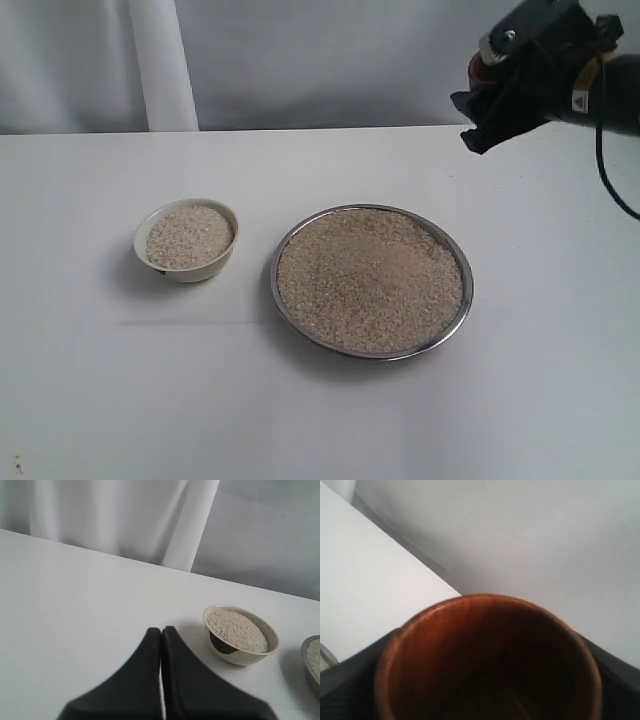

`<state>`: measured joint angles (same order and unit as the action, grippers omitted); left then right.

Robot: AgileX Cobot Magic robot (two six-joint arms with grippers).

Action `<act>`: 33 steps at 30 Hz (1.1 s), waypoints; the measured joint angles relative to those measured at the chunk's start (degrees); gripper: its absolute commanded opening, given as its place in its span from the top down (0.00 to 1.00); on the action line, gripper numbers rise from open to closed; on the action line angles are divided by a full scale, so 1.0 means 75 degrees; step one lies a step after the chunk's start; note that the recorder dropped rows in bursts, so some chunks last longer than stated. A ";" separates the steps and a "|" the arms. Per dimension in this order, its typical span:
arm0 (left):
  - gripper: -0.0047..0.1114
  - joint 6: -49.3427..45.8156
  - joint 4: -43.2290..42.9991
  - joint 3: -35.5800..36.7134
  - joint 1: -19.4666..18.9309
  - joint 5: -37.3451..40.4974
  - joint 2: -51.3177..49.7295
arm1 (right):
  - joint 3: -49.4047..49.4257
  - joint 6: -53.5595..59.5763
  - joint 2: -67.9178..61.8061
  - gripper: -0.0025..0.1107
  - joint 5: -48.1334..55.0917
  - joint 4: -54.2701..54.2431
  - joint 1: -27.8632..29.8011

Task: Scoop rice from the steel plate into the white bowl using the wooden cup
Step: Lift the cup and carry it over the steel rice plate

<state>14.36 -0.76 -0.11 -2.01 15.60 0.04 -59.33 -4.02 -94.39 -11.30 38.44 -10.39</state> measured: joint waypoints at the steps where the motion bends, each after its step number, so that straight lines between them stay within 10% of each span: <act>1: 0.96 0.0000 0.0000 0.0000 0.0000 0.0000 0.0000 | -0.0181 0.0211 0.0179 0.98 0.0616 0.0032 -0.0197; 21: 0.96 0.0000 0.0000 0.0000 0.0000 0.0000 0.0000 | -0.3257 0.5189 -0.0326 0.98 0.8703 0.0134 -0.3065; 33: 0.96 0.0000 0.0000 0.0000 0.0000 0.0000 0.0000 | -0.3388 0.5582 -0.2435 0.98 0.9853 0.1880 -0.3887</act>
<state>14.36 -0.76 -0.11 -2.01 15.60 0.04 -84.74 37.85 -112.65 62.59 52.54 -39.55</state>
